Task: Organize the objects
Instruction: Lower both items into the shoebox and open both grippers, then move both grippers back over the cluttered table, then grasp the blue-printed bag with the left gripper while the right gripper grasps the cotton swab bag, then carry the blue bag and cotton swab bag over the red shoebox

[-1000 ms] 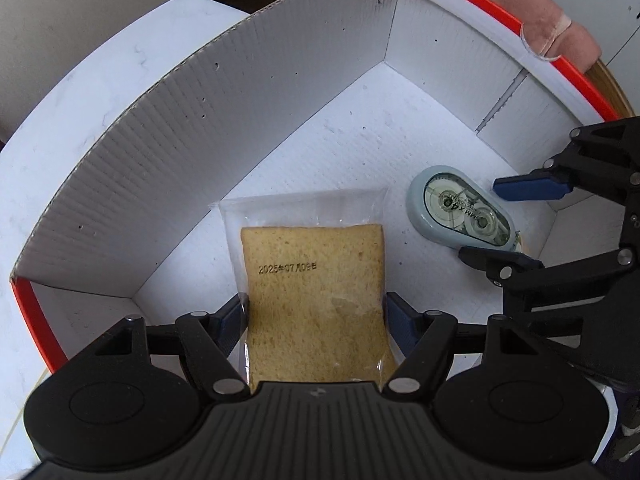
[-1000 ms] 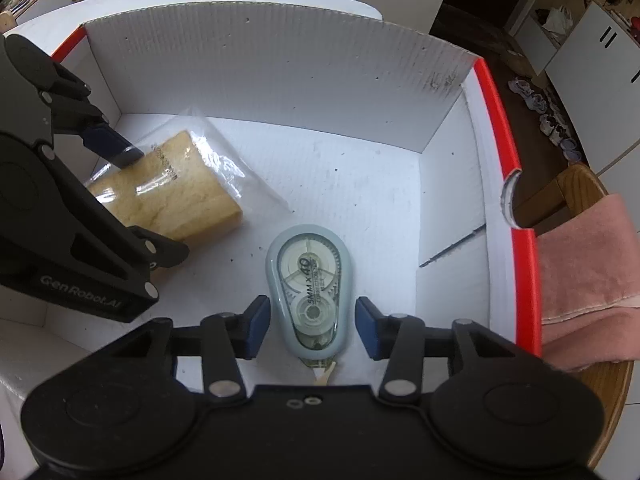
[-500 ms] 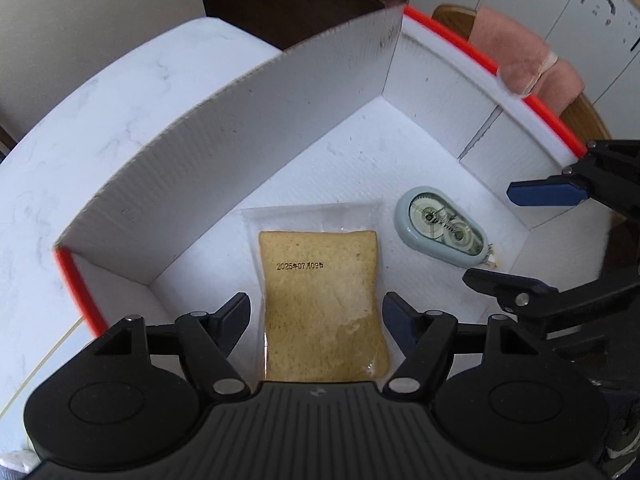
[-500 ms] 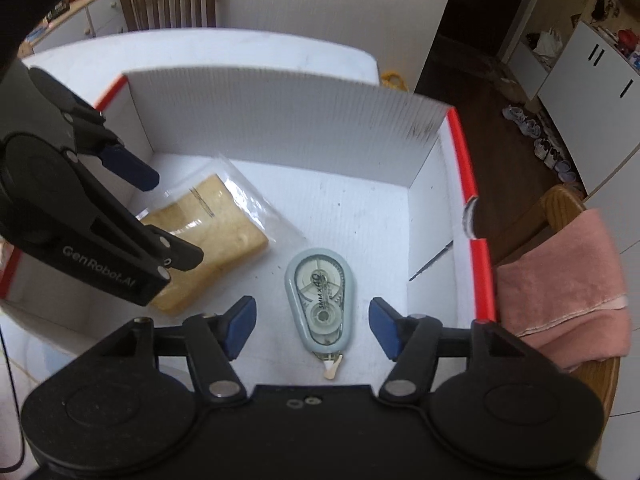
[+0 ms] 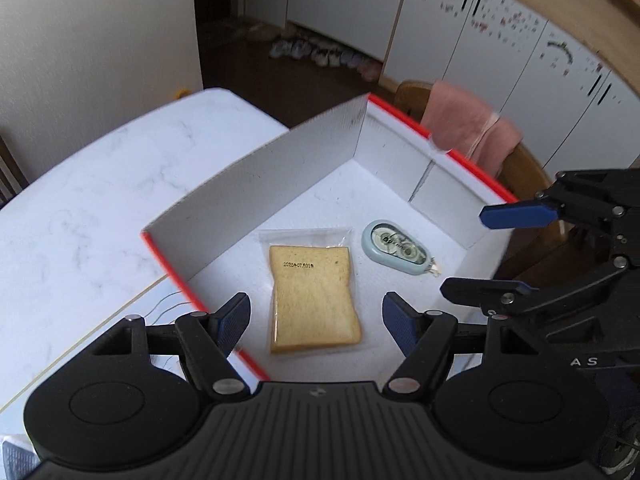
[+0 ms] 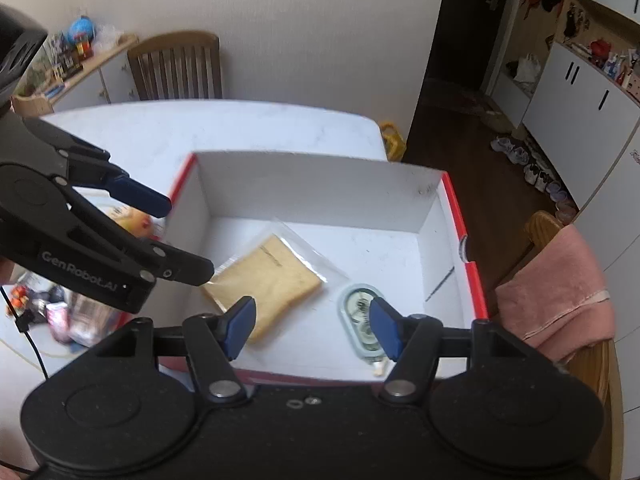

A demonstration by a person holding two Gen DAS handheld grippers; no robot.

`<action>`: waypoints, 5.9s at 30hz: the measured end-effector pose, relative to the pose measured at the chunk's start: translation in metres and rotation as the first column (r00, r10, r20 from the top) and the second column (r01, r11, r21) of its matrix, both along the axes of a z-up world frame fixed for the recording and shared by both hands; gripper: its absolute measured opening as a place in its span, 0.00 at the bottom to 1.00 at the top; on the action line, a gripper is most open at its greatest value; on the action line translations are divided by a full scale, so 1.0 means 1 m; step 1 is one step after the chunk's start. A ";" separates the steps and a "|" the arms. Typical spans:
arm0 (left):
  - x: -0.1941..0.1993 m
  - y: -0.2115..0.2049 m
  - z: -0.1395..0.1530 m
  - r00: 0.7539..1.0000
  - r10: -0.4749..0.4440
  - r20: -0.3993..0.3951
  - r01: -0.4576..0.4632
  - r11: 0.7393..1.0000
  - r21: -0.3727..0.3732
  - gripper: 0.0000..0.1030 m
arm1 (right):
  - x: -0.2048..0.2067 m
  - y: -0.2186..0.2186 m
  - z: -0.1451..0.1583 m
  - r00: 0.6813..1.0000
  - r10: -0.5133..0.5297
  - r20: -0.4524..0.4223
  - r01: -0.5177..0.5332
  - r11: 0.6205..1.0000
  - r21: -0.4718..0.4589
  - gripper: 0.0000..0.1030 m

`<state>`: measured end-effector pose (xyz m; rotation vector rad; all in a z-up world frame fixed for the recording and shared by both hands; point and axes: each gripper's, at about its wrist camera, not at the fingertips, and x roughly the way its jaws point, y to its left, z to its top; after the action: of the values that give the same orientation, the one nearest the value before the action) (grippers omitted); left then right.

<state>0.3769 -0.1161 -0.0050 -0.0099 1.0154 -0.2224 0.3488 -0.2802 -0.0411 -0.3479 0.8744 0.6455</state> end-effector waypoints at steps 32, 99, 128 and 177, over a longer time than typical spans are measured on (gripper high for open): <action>-0.211 0.155 0.027 0.942 0.233 0.242 -0.234 0.972 -0.025 0.83 | -0.174 0.108 0.006 0.999 0.010 0.050 -0.019 0.982 0.187 0.88; -0.165 0.281 -0.121 0.983 0.134 0.125 -0.151 0.979 0.137 0.66 | -0.120 0.196 -0.128 0.994 0.004 -0.108 -0.003 1.000 0.014 0.43; -0.199 0.240 -0.041 0.967 0.173 0.186 -0.188 0.980 0.063 0.30 | -0.144 0.143 -0.039 0.998 -0.052 -0.043 0.058 0.984 0.169 0.31; -0.011 -0.037 -0.015 0.986 -0.066 0.151 0.053 0.995 0.083 0.30 | 0.036 -0.016 -0.033 0.987 -0.155 0.028 0.151 0.982 0.110 0.31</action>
<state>0.3664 -0.1529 -0.0203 0.1082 0.8711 -0.2338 0.3849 -0.2962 -0.0744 -0.1926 0.8198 0.5392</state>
